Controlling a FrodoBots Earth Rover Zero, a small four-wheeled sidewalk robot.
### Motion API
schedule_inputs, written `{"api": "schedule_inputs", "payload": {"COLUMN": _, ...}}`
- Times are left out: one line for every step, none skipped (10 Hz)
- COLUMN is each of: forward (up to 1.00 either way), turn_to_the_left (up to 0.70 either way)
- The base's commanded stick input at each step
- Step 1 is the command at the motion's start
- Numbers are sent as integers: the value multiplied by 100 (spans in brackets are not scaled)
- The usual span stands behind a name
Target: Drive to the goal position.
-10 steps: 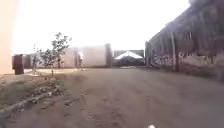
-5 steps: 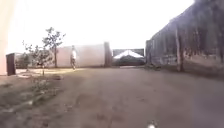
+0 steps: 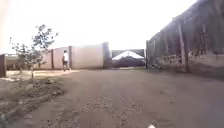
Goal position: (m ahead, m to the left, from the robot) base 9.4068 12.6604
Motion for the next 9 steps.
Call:
{"api": "schedule_inputs", "payload": {"forward": 100, "turn_to_the_left": 0}}
{"api": "schedule_inputs", "payload": {"forward": 100, "turn_to_the_left": 0}}
{"api": "schedule_inputs", "payload": {"forward": 100, "turn_to_the_left": 0}}
{"api": "schedule_inputs", "payload": {"forward": 100, "turn_to_the_left": 15}}
{"api": "schedule_inputs", "payload": {"forward": 100, "turn_to_the_left": 22}}
{"api": "schedule_inputs", "payload": {"forward": 100, "turn_to_the_left": 4}}
{"api": "schedule_inputs", "payload": {"forward": 100, "turn_to_the_left": 0}}
{"api": "schedule_inputs", "payload": {"forward": 100, "turn_to_the_left": 0}}
{"api": "schedule_inputs", "payload": {"forward": 100, "turn_to_the_left": 0}}
